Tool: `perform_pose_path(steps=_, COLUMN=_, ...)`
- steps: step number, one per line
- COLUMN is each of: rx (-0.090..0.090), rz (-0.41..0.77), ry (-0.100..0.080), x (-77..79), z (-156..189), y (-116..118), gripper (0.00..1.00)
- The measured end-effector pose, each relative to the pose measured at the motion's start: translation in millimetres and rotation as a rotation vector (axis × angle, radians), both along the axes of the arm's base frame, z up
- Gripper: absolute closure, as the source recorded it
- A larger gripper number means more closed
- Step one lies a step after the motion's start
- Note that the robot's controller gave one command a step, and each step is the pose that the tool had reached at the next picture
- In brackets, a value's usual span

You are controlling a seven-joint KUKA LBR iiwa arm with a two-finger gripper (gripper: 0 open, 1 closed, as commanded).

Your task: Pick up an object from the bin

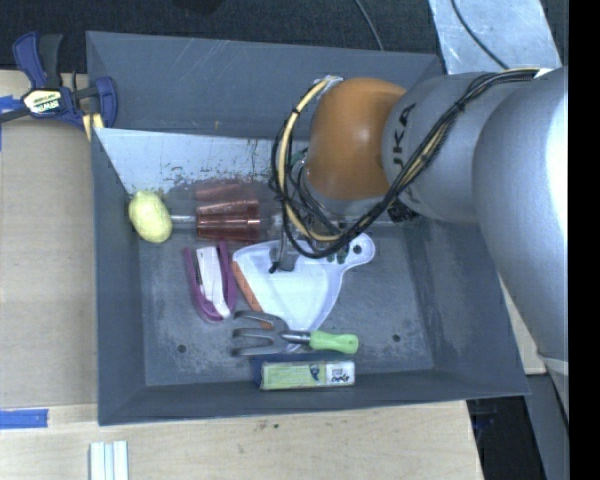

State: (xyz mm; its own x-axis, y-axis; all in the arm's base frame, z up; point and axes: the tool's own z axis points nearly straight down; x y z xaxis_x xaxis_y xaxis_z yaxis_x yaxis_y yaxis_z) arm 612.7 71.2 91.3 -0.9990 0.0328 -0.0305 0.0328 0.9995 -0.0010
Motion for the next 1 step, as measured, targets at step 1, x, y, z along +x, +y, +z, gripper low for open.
perform_pose_path(steps=1, rx=-0.001, rz=0.013, ry=0.005, x=-2.1, z=104.4, y=-1.7, gripper=1.0)
